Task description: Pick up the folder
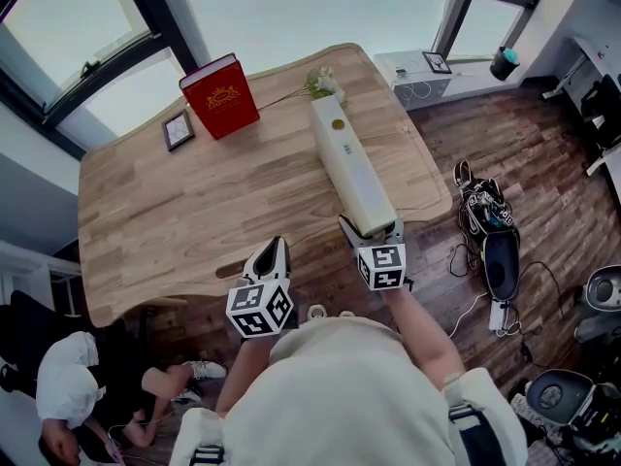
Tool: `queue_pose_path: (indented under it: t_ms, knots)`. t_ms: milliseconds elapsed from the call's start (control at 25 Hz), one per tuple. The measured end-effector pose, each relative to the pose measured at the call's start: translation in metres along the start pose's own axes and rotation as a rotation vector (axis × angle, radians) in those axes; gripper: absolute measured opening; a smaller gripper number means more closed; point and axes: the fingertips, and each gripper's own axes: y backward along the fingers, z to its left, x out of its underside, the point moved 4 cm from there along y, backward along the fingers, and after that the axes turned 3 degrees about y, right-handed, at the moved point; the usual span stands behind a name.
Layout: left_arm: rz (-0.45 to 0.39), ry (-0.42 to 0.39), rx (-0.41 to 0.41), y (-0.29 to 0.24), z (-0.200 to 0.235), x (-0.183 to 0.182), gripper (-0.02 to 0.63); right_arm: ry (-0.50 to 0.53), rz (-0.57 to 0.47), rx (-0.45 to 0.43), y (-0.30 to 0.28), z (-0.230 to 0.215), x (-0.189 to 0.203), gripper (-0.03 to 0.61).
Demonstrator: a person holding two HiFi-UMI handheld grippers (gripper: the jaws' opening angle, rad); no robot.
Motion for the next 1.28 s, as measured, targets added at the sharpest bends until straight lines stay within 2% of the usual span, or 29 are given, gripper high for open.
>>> queue_pose_path:
  t_ms: [200,240,320,600,1280]
  knots:
    - [-0.001,0.002,0.001,-0.001,-0.002,0.001,0.021,0.007,0.000,0.015,0.002,-0.005,0.000,0.417]
    - [-0.001,0.003,0.001,-0.002,-0.003,0.001,0.021,0.008,0.002,0.019,0.002,-0.006,0.000,0.409]
    - [0.000,0.004,0.002,-0.003,-0.004,0.000,0.021,0.013,0.008,0.032,0.003,-0.010,0.000,0.338]
    - [-0.002,0.001,0.007,-0.004,-0.006,0.001,0.021,0.032,0.010,0.045,0.004,-0.012,0.001,0.302]
    - [-0.008,0.003,0.005,0.004,-0.005,0.003,0.021,0.066,0.023,0.062,0.008,-0.009,-0.005,0.284]
